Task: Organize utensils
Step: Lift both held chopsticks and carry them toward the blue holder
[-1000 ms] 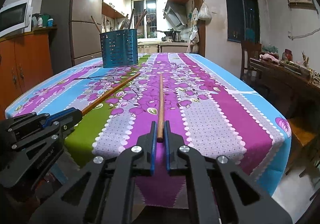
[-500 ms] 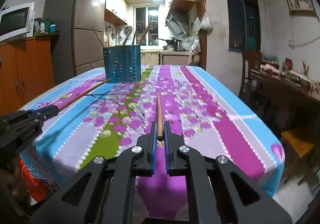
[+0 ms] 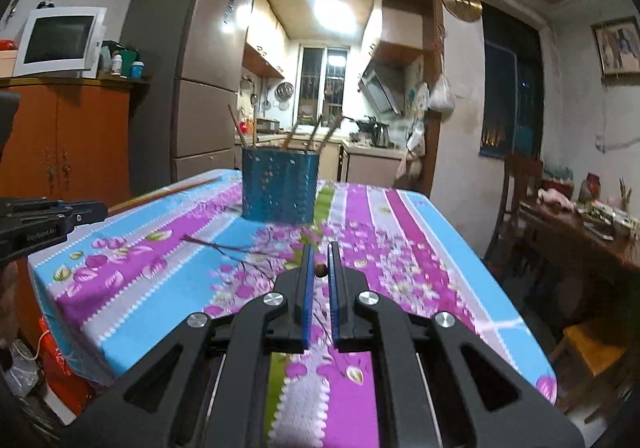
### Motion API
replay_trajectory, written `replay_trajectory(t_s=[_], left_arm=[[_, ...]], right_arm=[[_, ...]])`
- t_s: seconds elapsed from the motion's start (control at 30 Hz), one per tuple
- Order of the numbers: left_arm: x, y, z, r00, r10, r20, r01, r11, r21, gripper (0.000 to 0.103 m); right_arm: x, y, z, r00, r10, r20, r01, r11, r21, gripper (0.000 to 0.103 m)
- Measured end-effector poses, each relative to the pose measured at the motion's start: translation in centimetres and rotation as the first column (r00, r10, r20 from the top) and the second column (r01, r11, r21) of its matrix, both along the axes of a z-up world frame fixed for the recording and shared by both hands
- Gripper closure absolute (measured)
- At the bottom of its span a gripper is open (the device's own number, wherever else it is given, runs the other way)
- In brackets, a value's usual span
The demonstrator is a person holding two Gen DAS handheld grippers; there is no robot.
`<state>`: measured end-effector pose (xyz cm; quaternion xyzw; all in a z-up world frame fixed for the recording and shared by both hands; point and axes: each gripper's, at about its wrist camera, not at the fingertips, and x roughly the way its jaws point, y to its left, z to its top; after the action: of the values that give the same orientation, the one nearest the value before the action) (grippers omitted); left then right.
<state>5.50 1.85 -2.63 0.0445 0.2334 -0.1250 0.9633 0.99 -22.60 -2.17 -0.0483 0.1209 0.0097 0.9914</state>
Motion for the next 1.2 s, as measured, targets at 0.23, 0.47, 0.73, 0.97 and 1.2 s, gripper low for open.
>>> replay_trajectory(t_s=[0.23, 0.47, 0.73, 0.97, 1.2], left_arm=[[1.1, 1.5, -4.7, 0.996, -0.054, -0.075, 0.052, 0.998, -0.022, 0.096], [-1.3, 2.1, -9.6, 0.998, -0.043, 0.046, 0.043, 0.999, 0.003, 0.096], [-3.5, 1.2, -11.6, 0.989, -0.041, 0.143, 0.025, 0.994, 0.108, 0.096], [-4.0, 1.6, -12.0, 0.988, -0.039, 0.147, 0.022, 0.993, 0.118, 0.091], [-3.6, 1.7, -11.8, 0.992, -0.055, 0.116, 0.046, 0.996, 0.078, 0.095]], right_arm=[[0.9, 0.4, -0.8, 0.999, 0.005, -0.040, -0.004, 1.000, 0.017, 0.098], [0.7, 1.1, -2.5, 0.996, 0.022, -0.092, -0.021, 1.000, 0.010, 0.098], [0.6, 1.9, -3.1, 0.992, 0.042, -0.115, -0.041, 0.999, 0.007, 0.098], [0.5, 2.5, -3.1, 0.992, 0.054, -0.115, -0.054, 0.999, 0.003, 0.098], [0.3, 2.4, -2.7, 0.993, 0.054, -0.104, -0.054, 0.999, 0.008, 0.098]])
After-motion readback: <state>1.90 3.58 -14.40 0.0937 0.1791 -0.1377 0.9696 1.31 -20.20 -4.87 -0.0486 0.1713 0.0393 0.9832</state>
